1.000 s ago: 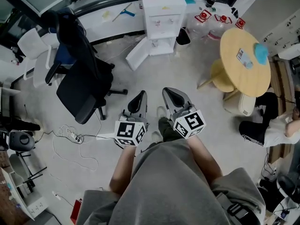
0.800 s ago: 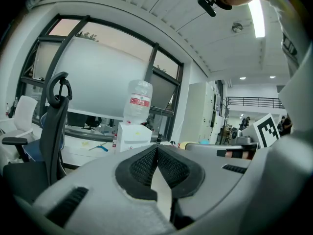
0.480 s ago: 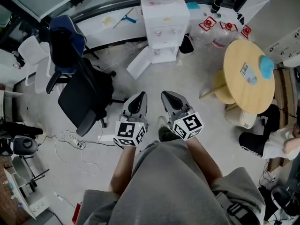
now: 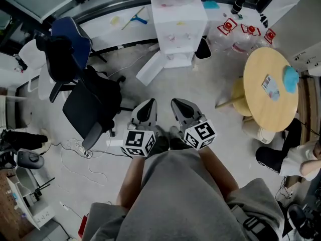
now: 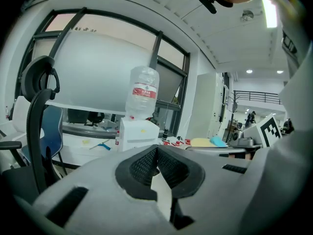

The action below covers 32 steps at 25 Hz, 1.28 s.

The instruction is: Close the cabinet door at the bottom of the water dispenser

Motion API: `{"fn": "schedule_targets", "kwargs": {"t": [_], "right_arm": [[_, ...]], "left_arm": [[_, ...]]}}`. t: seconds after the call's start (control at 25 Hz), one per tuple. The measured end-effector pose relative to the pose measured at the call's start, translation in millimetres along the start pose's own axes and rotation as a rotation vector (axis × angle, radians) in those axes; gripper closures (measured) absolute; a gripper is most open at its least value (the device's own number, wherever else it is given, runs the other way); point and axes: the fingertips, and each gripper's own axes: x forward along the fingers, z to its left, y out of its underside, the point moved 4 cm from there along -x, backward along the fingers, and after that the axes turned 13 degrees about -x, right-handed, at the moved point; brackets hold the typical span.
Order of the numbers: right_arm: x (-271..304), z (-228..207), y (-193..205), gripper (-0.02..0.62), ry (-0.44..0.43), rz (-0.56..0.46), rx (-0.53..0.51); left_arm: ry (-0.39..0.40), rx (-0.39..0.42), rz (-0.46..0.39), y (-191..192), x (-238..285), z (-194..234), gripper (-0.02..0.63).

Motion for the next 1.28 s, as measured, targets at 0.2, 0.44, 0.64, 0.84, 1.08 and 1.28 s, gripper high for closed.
{"fn": "schedule_targets", "kwargs": {"t": [0.2, 0.44, 0.64, 0.84, 1.08, 1.28], "right_arm": [[20, -9, 10, 0.584, -0.001, 0.026, 0.024], [56, -31, 19, 0.584, 0.036, 0.059, 0.052], [88, -49, 21, 0.584, 0.082, 0.085, 0.071], [127, -65, 24, 0.584, 0.142, 0.107, 0.093], [170, -88, 38, 0.584, 0.204, 0.165, 0.131], [207, -100, 54, 0.583, 0.233, 0.198, 0.159]], "left_arm": [[-0.008, -0.008, 0.027, 2, 17, 20, 0.6], [0.012, -0.006, 0.066, -5, 52, 57, 0.599], [0.051, -0.001, 0.104, -14, 88, 87, 0.599], [0.097, 0.017, 0.165, -19, 122, 124, 0.6], [0.135, -0.008, 0.212, -22, 160, 166, 0.599], [0.173, -0.016, 0.255, -16, 180, 197, 0.599]]}}
